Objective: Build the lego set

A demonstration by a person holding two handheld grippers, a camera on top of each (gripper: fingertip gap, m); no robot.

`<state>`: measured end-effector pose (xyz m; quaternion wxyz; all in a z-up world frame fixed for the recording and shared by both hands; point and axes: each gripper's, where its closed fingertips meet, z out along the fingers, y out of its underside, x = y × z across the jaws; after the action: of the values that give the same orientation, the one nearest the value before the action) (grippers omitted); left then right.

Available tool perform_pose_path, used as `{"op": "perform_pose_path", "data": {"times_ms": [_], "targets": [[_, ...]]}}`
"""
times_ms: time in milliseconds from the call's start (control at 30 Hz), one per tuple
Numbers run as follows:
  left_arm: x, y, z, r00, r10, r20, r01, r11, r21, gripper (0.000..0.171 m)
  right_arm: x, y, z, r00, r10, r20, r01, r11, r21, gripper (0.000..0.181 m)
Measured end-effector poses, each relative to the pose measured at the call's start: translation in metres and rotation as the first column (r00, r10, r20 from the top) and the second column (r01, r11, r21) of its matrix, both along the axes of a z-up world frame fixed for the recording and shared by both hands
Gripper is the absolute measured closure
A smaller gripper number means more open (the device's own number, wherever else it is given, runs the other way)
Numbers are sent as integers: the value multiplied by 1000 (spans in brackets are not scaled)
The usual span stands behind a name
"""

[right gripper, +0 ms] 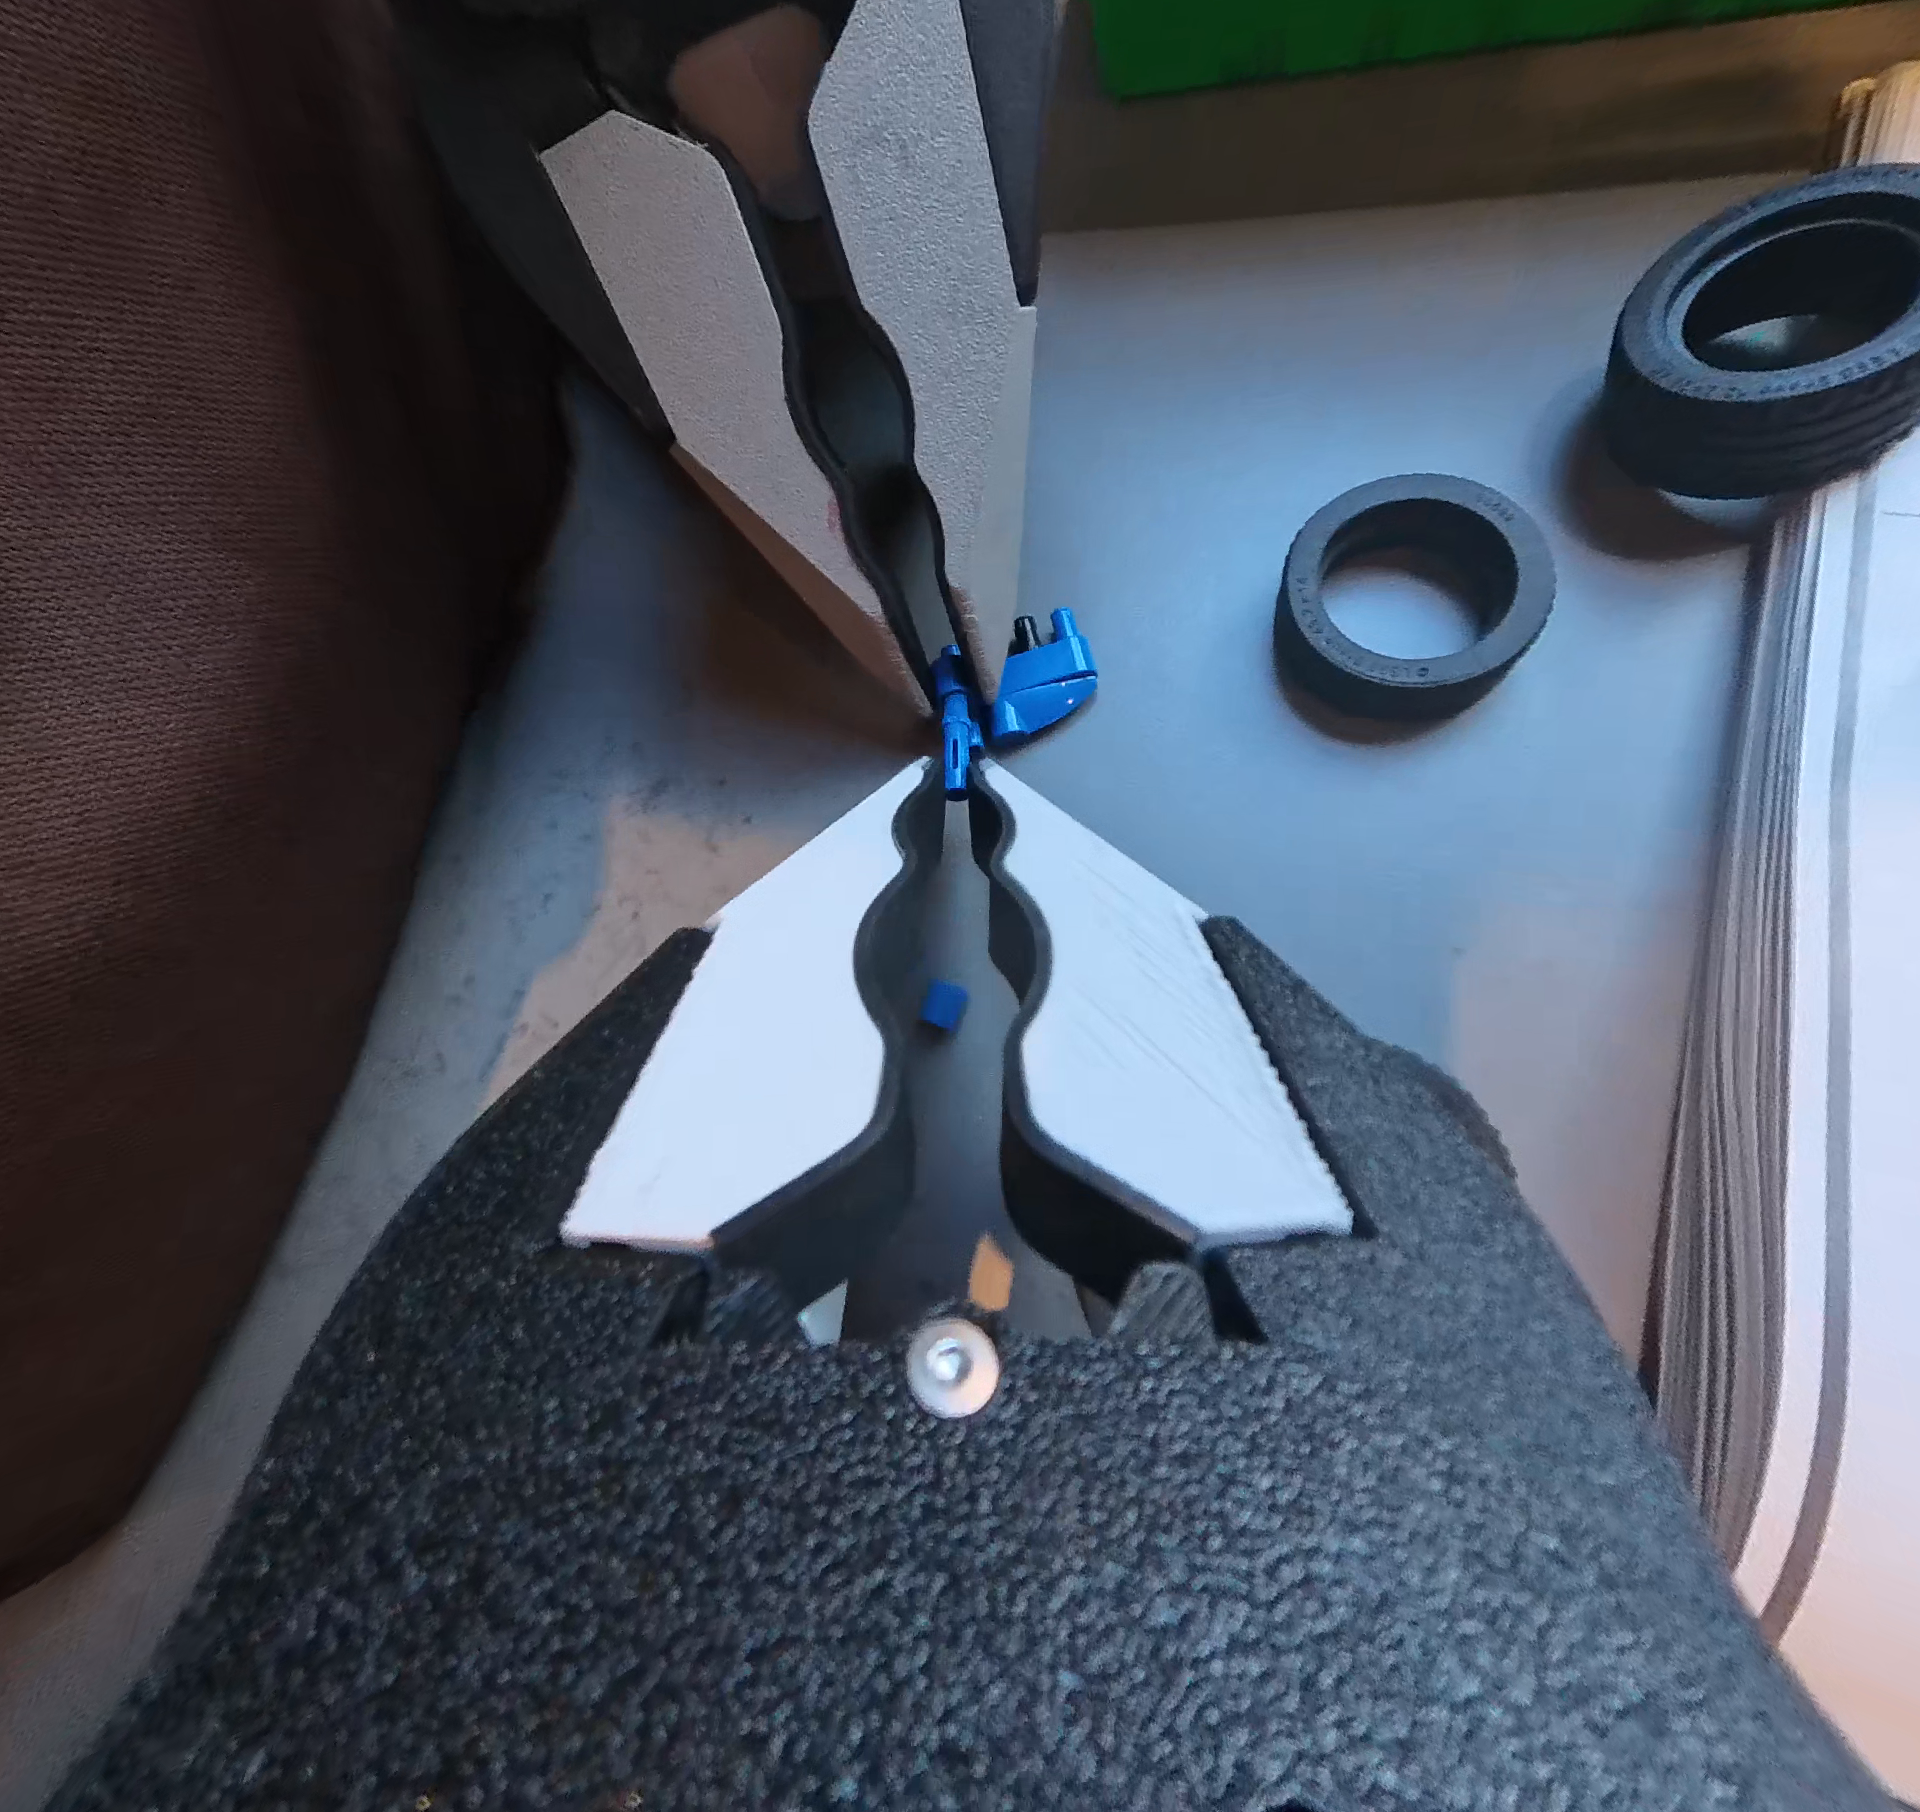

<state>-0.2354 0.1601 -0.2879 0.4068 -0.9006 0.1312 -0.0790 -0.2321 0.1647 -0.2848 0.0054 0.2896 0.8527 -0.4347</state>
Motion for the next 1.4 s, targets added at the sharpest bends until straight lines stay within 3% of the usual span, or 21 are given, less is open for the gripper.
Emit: {"op": "perform_pose_path", "data": {"times_ms": [267, 500, 867, 1033, 1167, 1400], "targets": [[-1, -2, 0, 1000, -13, 5, 13, 1000, -4, 167, -4, -3, 5, 999, -30, -37, 29, 999, -19, 177], [-1, -2, 0, 1000, -14, 23, 14, 1000, -8, 168, -2, -2, 2, 989, -40, -140, 48, 997, 58, 177], [0, -3, 0, 999, -25, 46, 26, 1000, -14, 168, -2, -2, -4, 973, 6, -233, 29, 989, 148, 177], [-1, -4, 0, 999, -26, 38, 27, 1000, -14, 168, -3, -5, -1, 972, 8, -236, 21, 993, 120, 178], [-1, -5, 0, 999, -33, 39, 34, 999, -13, 168, -3, -4, -12, 964, 53, -261, 4, 977, 213, 178], [0, -4, 0, 999, -35, 35, 35, 999, -11, 168, -2, -5, 0, 974, 25, -225, -2, 995, 102, 178]]}}
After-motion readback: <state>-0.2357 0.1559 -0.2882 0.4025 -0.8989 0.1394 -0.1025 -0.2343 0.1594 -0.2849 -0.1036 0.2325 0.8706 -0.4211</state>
